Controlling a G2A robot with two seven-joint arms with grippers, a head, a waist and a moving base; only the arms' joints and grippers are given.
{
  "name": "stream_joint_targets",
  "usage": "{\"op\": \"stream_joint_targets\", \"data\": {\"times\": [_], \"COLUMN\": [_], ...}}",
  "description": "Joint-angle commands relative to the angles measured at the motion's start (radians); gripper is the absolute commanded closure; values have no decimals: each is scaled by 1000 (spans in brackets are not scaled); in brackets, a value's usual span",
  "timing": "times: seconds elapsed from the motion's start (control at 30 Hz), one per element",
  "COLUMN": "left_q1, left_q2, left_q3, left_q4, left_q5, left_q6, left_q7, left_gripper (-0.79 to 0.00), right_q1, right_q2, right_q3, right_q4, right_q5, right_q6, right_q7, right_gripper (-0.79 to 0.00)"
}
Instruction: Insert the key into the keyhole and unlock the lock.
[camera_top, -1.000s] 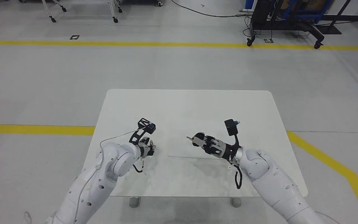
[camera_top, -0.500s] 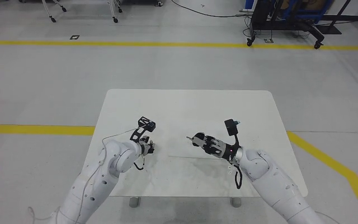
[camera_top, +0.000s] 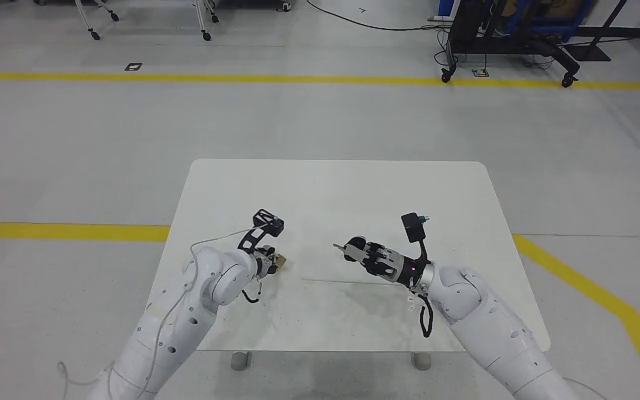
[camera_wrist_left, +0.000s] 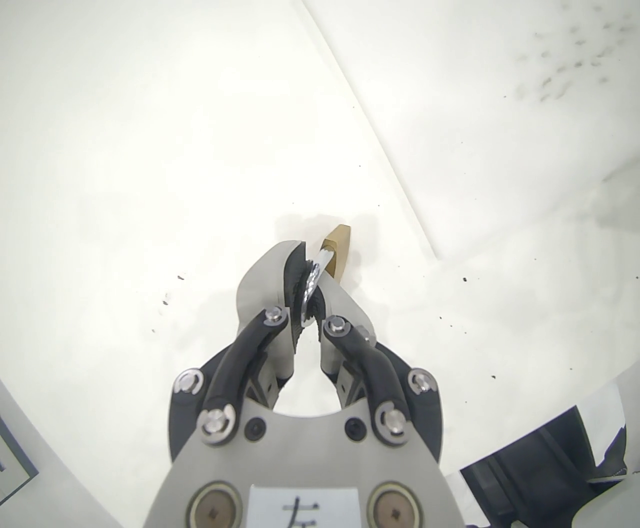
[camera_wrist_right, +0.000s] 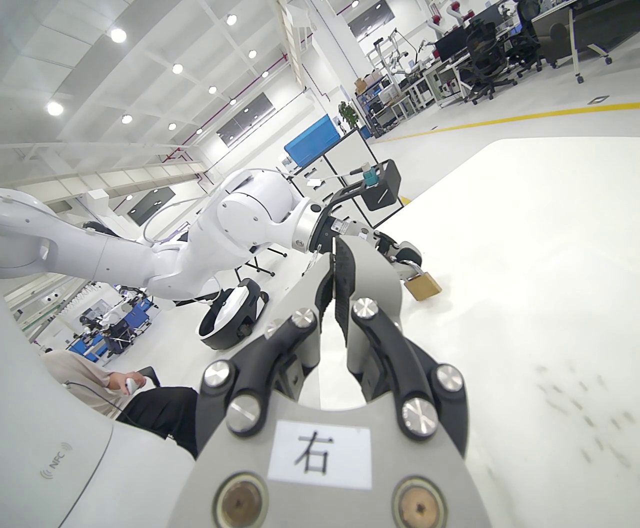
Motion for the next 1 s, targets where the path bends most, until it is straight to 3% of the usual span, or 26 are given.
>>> {"op": "stream_joint_targets", "data": {"times": [0.0,0.33,0.6,0.73,0.97], "left_q1": [2,55,58,58,-30], "left_q2": [0,8,7,-1,-33], "left_q3": [-2,-45,-45,-79,-56], "left_q4": [-4,-47,-46,27,189], "left_q5": [4,23,14,-173,-489], "left_q6": [-6,-68,-68,-122,-300], "left_q7": [6,166,172,264,374], "left_gripper": [0,0,0,0,0], "right_q1": [0,0,0,-38,-66], "right_q2": [0,0,0,-5,-13], "right_q3": [0,0,0,0,25], "right_q4": [0,0,0,-19,15], "right_q5": [0,0,0,83,177], "right_q6": [0,0,0,-30,-57], "right_q7": [0,0,0,-73,-171], "right_gripper": [0,0,0,0,0]}}
